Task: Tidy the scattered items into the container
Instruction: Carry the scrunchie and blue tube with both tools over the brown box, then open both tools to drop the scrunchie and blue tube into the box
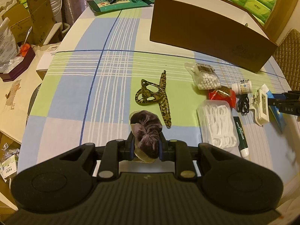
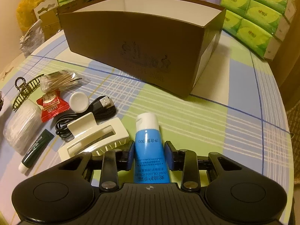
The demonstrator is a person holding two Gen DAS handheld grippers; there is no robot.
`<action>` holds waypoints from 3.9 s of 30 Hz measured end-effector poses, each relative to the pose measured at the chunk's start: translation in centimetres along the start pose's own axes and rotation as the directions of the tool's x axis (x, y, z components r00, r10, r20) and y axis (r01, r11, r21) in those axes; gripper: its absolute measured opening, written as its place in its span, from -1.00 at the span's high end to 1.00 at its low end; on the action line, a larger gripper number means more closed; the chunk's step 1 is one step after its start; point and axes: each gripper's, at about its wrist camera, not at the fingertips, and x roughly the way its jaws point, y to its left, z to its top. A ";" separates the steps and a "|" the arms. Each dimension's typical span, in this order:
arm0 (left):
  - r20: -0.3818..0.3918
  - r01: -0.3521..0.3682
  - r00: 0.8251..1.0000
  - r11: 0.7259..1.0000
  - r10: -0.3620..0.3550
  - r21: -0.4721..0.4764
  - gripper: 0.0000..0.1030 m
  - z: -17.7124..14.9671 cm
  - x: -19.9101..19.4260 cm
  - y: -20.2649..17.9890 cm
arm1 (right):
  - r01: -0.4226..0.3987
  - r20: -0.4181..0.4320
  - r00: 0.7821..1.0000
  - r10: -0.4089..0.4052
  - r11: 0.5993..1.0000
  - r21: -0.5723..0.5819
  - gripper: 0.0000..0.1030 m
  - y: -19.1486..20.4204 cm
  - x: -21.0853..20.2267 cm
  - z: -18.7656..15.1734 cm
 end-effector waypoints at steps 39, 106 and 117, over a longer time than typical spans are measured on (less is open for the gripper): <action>0.190 0.216 0.947 0.950 -0.260 0.224 0.64 13.9 0.0 -7.8 | -0.155 0.221 0.969 0.112 0.970 0.185 0.44 0.6 -7.9 9.2; -0.207 0.079 0.978 0.977 -0.038 0.197 -0.55 32.6 21.0 -12.0 | -0.009 -0.209 0.976 0.055 0.976 0.219 -0.60 -6.2 10.4 24.2; -0.153 0.093 0.986 0.974 -0.061 0.209 -0.55 32.0 17.6 -12.1 | -0.030 -0.138 0.989 0.060 0.977 0.212 -0.64 -5.1 7.4 24.2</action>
